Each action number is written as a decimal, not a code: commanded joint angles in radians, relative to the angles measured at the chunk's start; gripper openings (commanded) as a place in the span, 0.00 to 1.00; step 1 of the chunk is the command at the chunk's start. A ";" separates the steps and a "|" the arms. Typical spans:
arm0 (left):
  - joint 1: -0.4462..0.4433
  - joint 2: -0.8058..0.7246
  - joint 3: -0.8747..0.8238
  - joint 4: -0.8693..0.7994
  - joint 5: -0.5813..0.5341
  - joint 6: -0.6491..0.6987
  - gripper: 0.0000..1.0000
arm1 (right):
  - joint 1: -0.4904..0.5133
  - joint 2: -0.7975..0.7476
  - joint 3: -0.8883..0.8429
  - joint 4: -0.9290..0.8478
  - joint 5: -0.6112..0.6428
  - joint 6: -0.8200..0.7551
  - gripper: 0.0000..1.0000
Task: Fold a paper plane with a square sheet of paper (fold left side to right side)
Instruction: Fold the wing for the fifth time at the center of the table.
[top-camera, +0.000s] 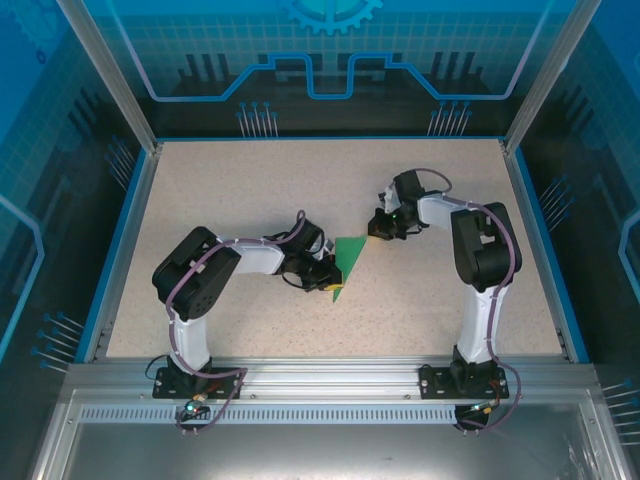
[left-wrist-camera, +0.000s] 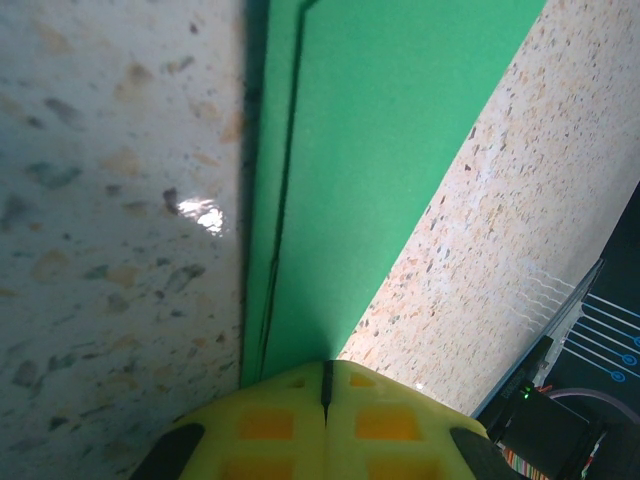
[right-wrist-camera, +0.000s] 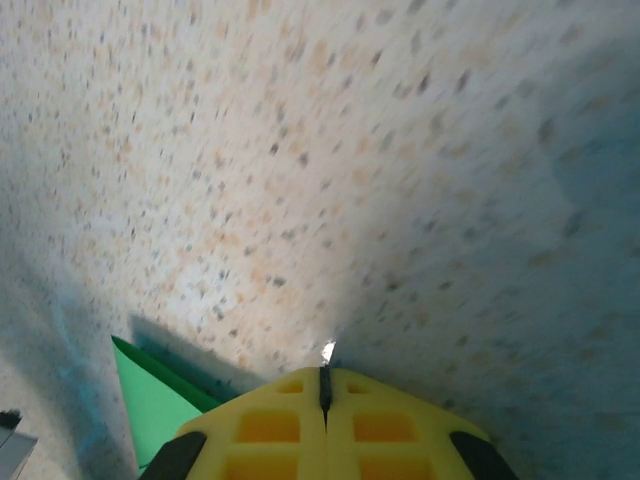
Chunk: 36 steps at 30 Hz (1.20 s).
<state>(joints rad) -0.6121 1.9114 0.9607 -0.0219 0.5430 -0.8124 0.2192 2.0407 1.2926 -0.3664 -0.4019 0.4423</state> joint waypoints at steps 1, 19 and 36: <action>-0.021 0.066 -0.045 -0.150 -0.049 0.000 0.03 | -0.020 -0.028 0.028 -0.022 0.011 -0.026 0.00; -0.026 0.045 -0.027 -0.156 -0.051 -0.003 0.03 | 0.197 -0.210 -0.256 0.142 -0.125 0.148 0.00; -0.026 -0.126 0.050 -0.233 -0.017 0.049 0.13 | 0.195 -0.081 -0.237 0.009 -0.037 0.136 0.00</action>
<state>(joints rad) -0.6315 1.8240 0.9806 -0.1848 0.5125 -0.7815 0.4164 1.9194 1.0565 -0.2794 -0.5022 0.5838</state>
